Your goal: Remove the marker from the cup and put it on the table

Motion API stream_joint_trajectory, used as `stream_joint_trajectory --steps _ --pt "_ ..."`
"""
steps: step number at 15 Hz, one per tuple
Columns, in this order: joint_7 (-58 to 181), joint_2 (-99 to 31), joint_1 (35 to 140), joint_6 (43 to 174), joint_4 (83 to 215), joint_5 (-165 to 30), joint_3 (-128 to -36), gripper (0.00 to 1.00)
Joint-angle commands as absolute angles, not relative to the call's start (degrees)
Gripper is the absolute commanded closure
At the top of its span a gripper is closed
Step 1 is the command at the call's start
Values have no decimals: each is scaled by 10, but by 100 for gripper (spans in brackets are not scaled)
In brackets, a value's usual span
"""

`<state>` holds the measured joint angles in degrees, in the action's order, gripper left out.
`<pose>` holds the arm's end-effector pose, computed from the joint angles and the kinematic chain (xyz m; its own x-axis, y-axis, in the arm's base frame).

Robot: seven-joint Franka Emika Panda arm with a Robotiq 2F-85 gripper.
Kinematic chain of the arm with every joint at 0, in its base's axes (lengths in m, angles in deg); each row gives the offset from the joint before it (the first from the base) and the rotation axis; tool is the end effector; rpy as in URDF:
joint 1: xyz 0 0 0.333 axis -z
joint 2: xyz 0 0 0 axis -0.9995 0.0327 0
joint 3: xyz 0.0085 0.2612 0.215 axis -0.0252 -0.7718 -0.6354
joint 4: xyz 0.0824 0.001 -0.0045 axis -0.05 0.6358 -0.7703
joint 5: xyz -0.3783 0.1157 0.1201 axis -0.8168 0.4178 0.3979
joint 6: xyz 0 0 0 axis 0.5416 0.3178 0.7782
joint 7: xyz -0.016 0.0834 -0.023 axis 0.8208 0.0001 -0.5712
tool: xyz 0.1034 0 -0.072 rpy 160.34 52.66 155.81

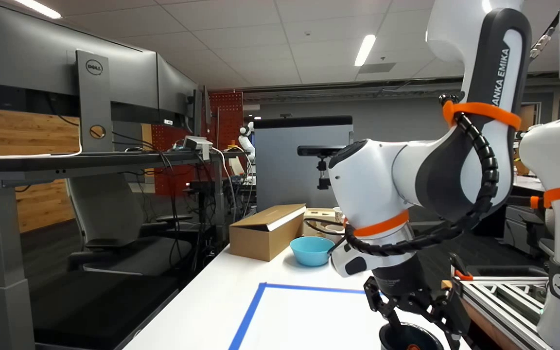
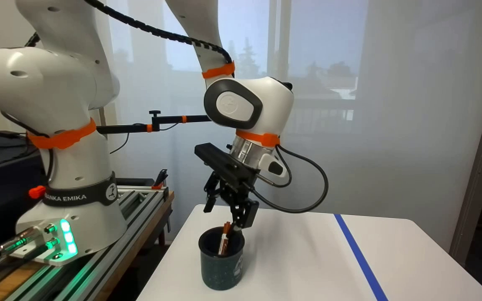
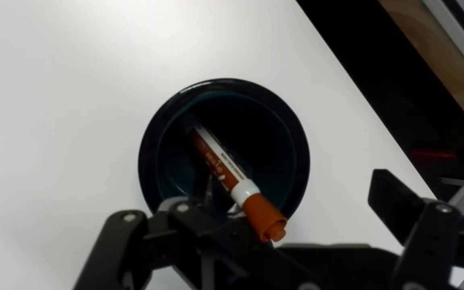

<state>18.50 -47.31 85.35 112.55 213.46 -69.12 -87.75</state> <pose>0.3494 0.0271 0.1627 0.6261 0.7181 -0.3038 0.6901 -0.6917 -0.2128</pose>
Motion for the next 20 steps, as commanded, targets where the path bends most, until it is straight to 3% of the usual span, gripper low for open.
stream_joint_trajectory --steps 1,5,9,10,11,17,20 --pt "203 -464 857 1145 2134 -709 -883 0" --pt "203 -454 856 1162 2134 -704 -886 2" --pt "206 -448 855 1179 2134 -702 -892 22" --pt "207 -446 855 1182 2133 -701 -894 18" --pt "208 -447 855 1183 2134 -700 -895 22" --pt "214 -448 857 1192 2135 -699 -899 25" --pt "215 -451 858 1197 2136 -699 -898 35"
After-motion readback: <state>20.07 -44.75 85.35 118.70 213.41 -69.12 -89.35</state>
